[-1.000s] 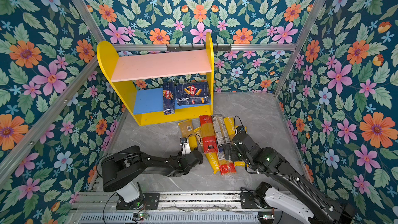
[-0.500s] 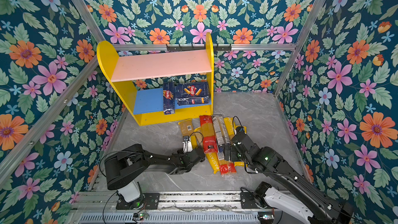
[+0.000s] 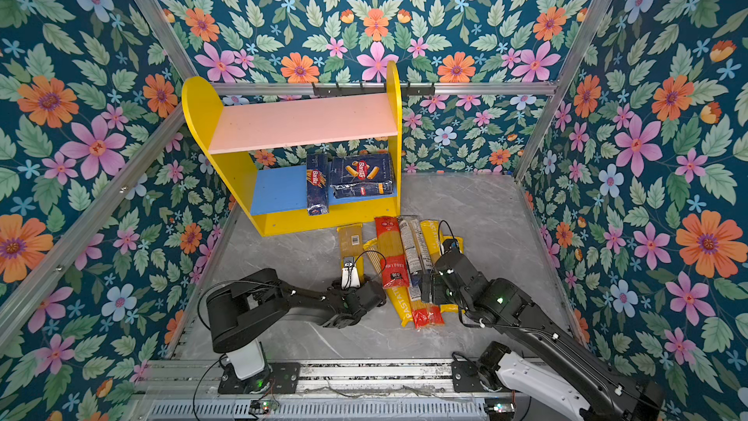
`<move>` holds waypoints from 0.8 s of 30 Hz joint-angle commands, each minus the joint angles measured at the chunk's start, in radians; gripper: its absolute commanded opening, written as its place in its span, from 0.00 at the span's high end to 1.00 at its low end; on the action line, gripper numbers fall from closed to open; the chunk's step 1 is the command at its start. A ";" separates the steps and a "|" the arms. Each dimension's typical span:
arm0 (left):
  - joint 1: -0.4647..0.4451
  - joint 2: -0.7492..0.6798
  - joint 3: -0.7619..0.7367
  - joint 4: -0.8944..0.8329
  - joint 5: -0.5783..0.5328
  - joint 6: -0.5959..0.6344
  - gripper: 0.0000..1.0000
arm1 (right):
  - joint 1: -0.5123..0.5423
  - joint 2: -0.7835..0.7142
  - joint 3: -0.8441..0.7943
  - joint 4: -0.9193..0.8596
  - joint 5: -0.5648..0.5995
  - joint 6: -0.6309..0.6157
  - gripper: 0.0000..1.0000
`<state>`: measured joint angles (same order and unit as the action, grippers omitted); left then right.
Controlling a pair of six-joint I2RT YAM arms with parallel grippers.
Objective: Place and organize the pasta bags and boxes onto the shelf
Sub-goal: 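Grasp the yellow-banded spaghetti bag with the left gripper and lift it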
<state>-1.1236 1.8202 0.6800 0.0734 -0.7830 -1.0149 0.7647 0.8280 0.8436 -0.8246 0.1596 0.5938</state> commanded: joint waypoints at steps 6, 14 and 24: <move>0.008 -0.003 -0.066 -0.202 0.377 -0.058 0.66 | -0.002 -0.003 0.015 0.000 0.012 -0.017 0.01; 0.009 -0.182 -0.143 -0.265 0.302 -0.053 0.77 | -0.001 0.048 0.048 0.015 -0.005 -0.019 0.01; 0.007 -0.461 -0.198 -0.429 0.246 -0.054 0.99 | -0.002 0.153 0.122 0.060 -0.045 -0.042 0.01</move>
<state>-1.1179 1.4055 0.4870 -0.1837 -0.6224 -1.0561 0.7628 0.9630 0.9478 -0.8021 0.1303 0.5697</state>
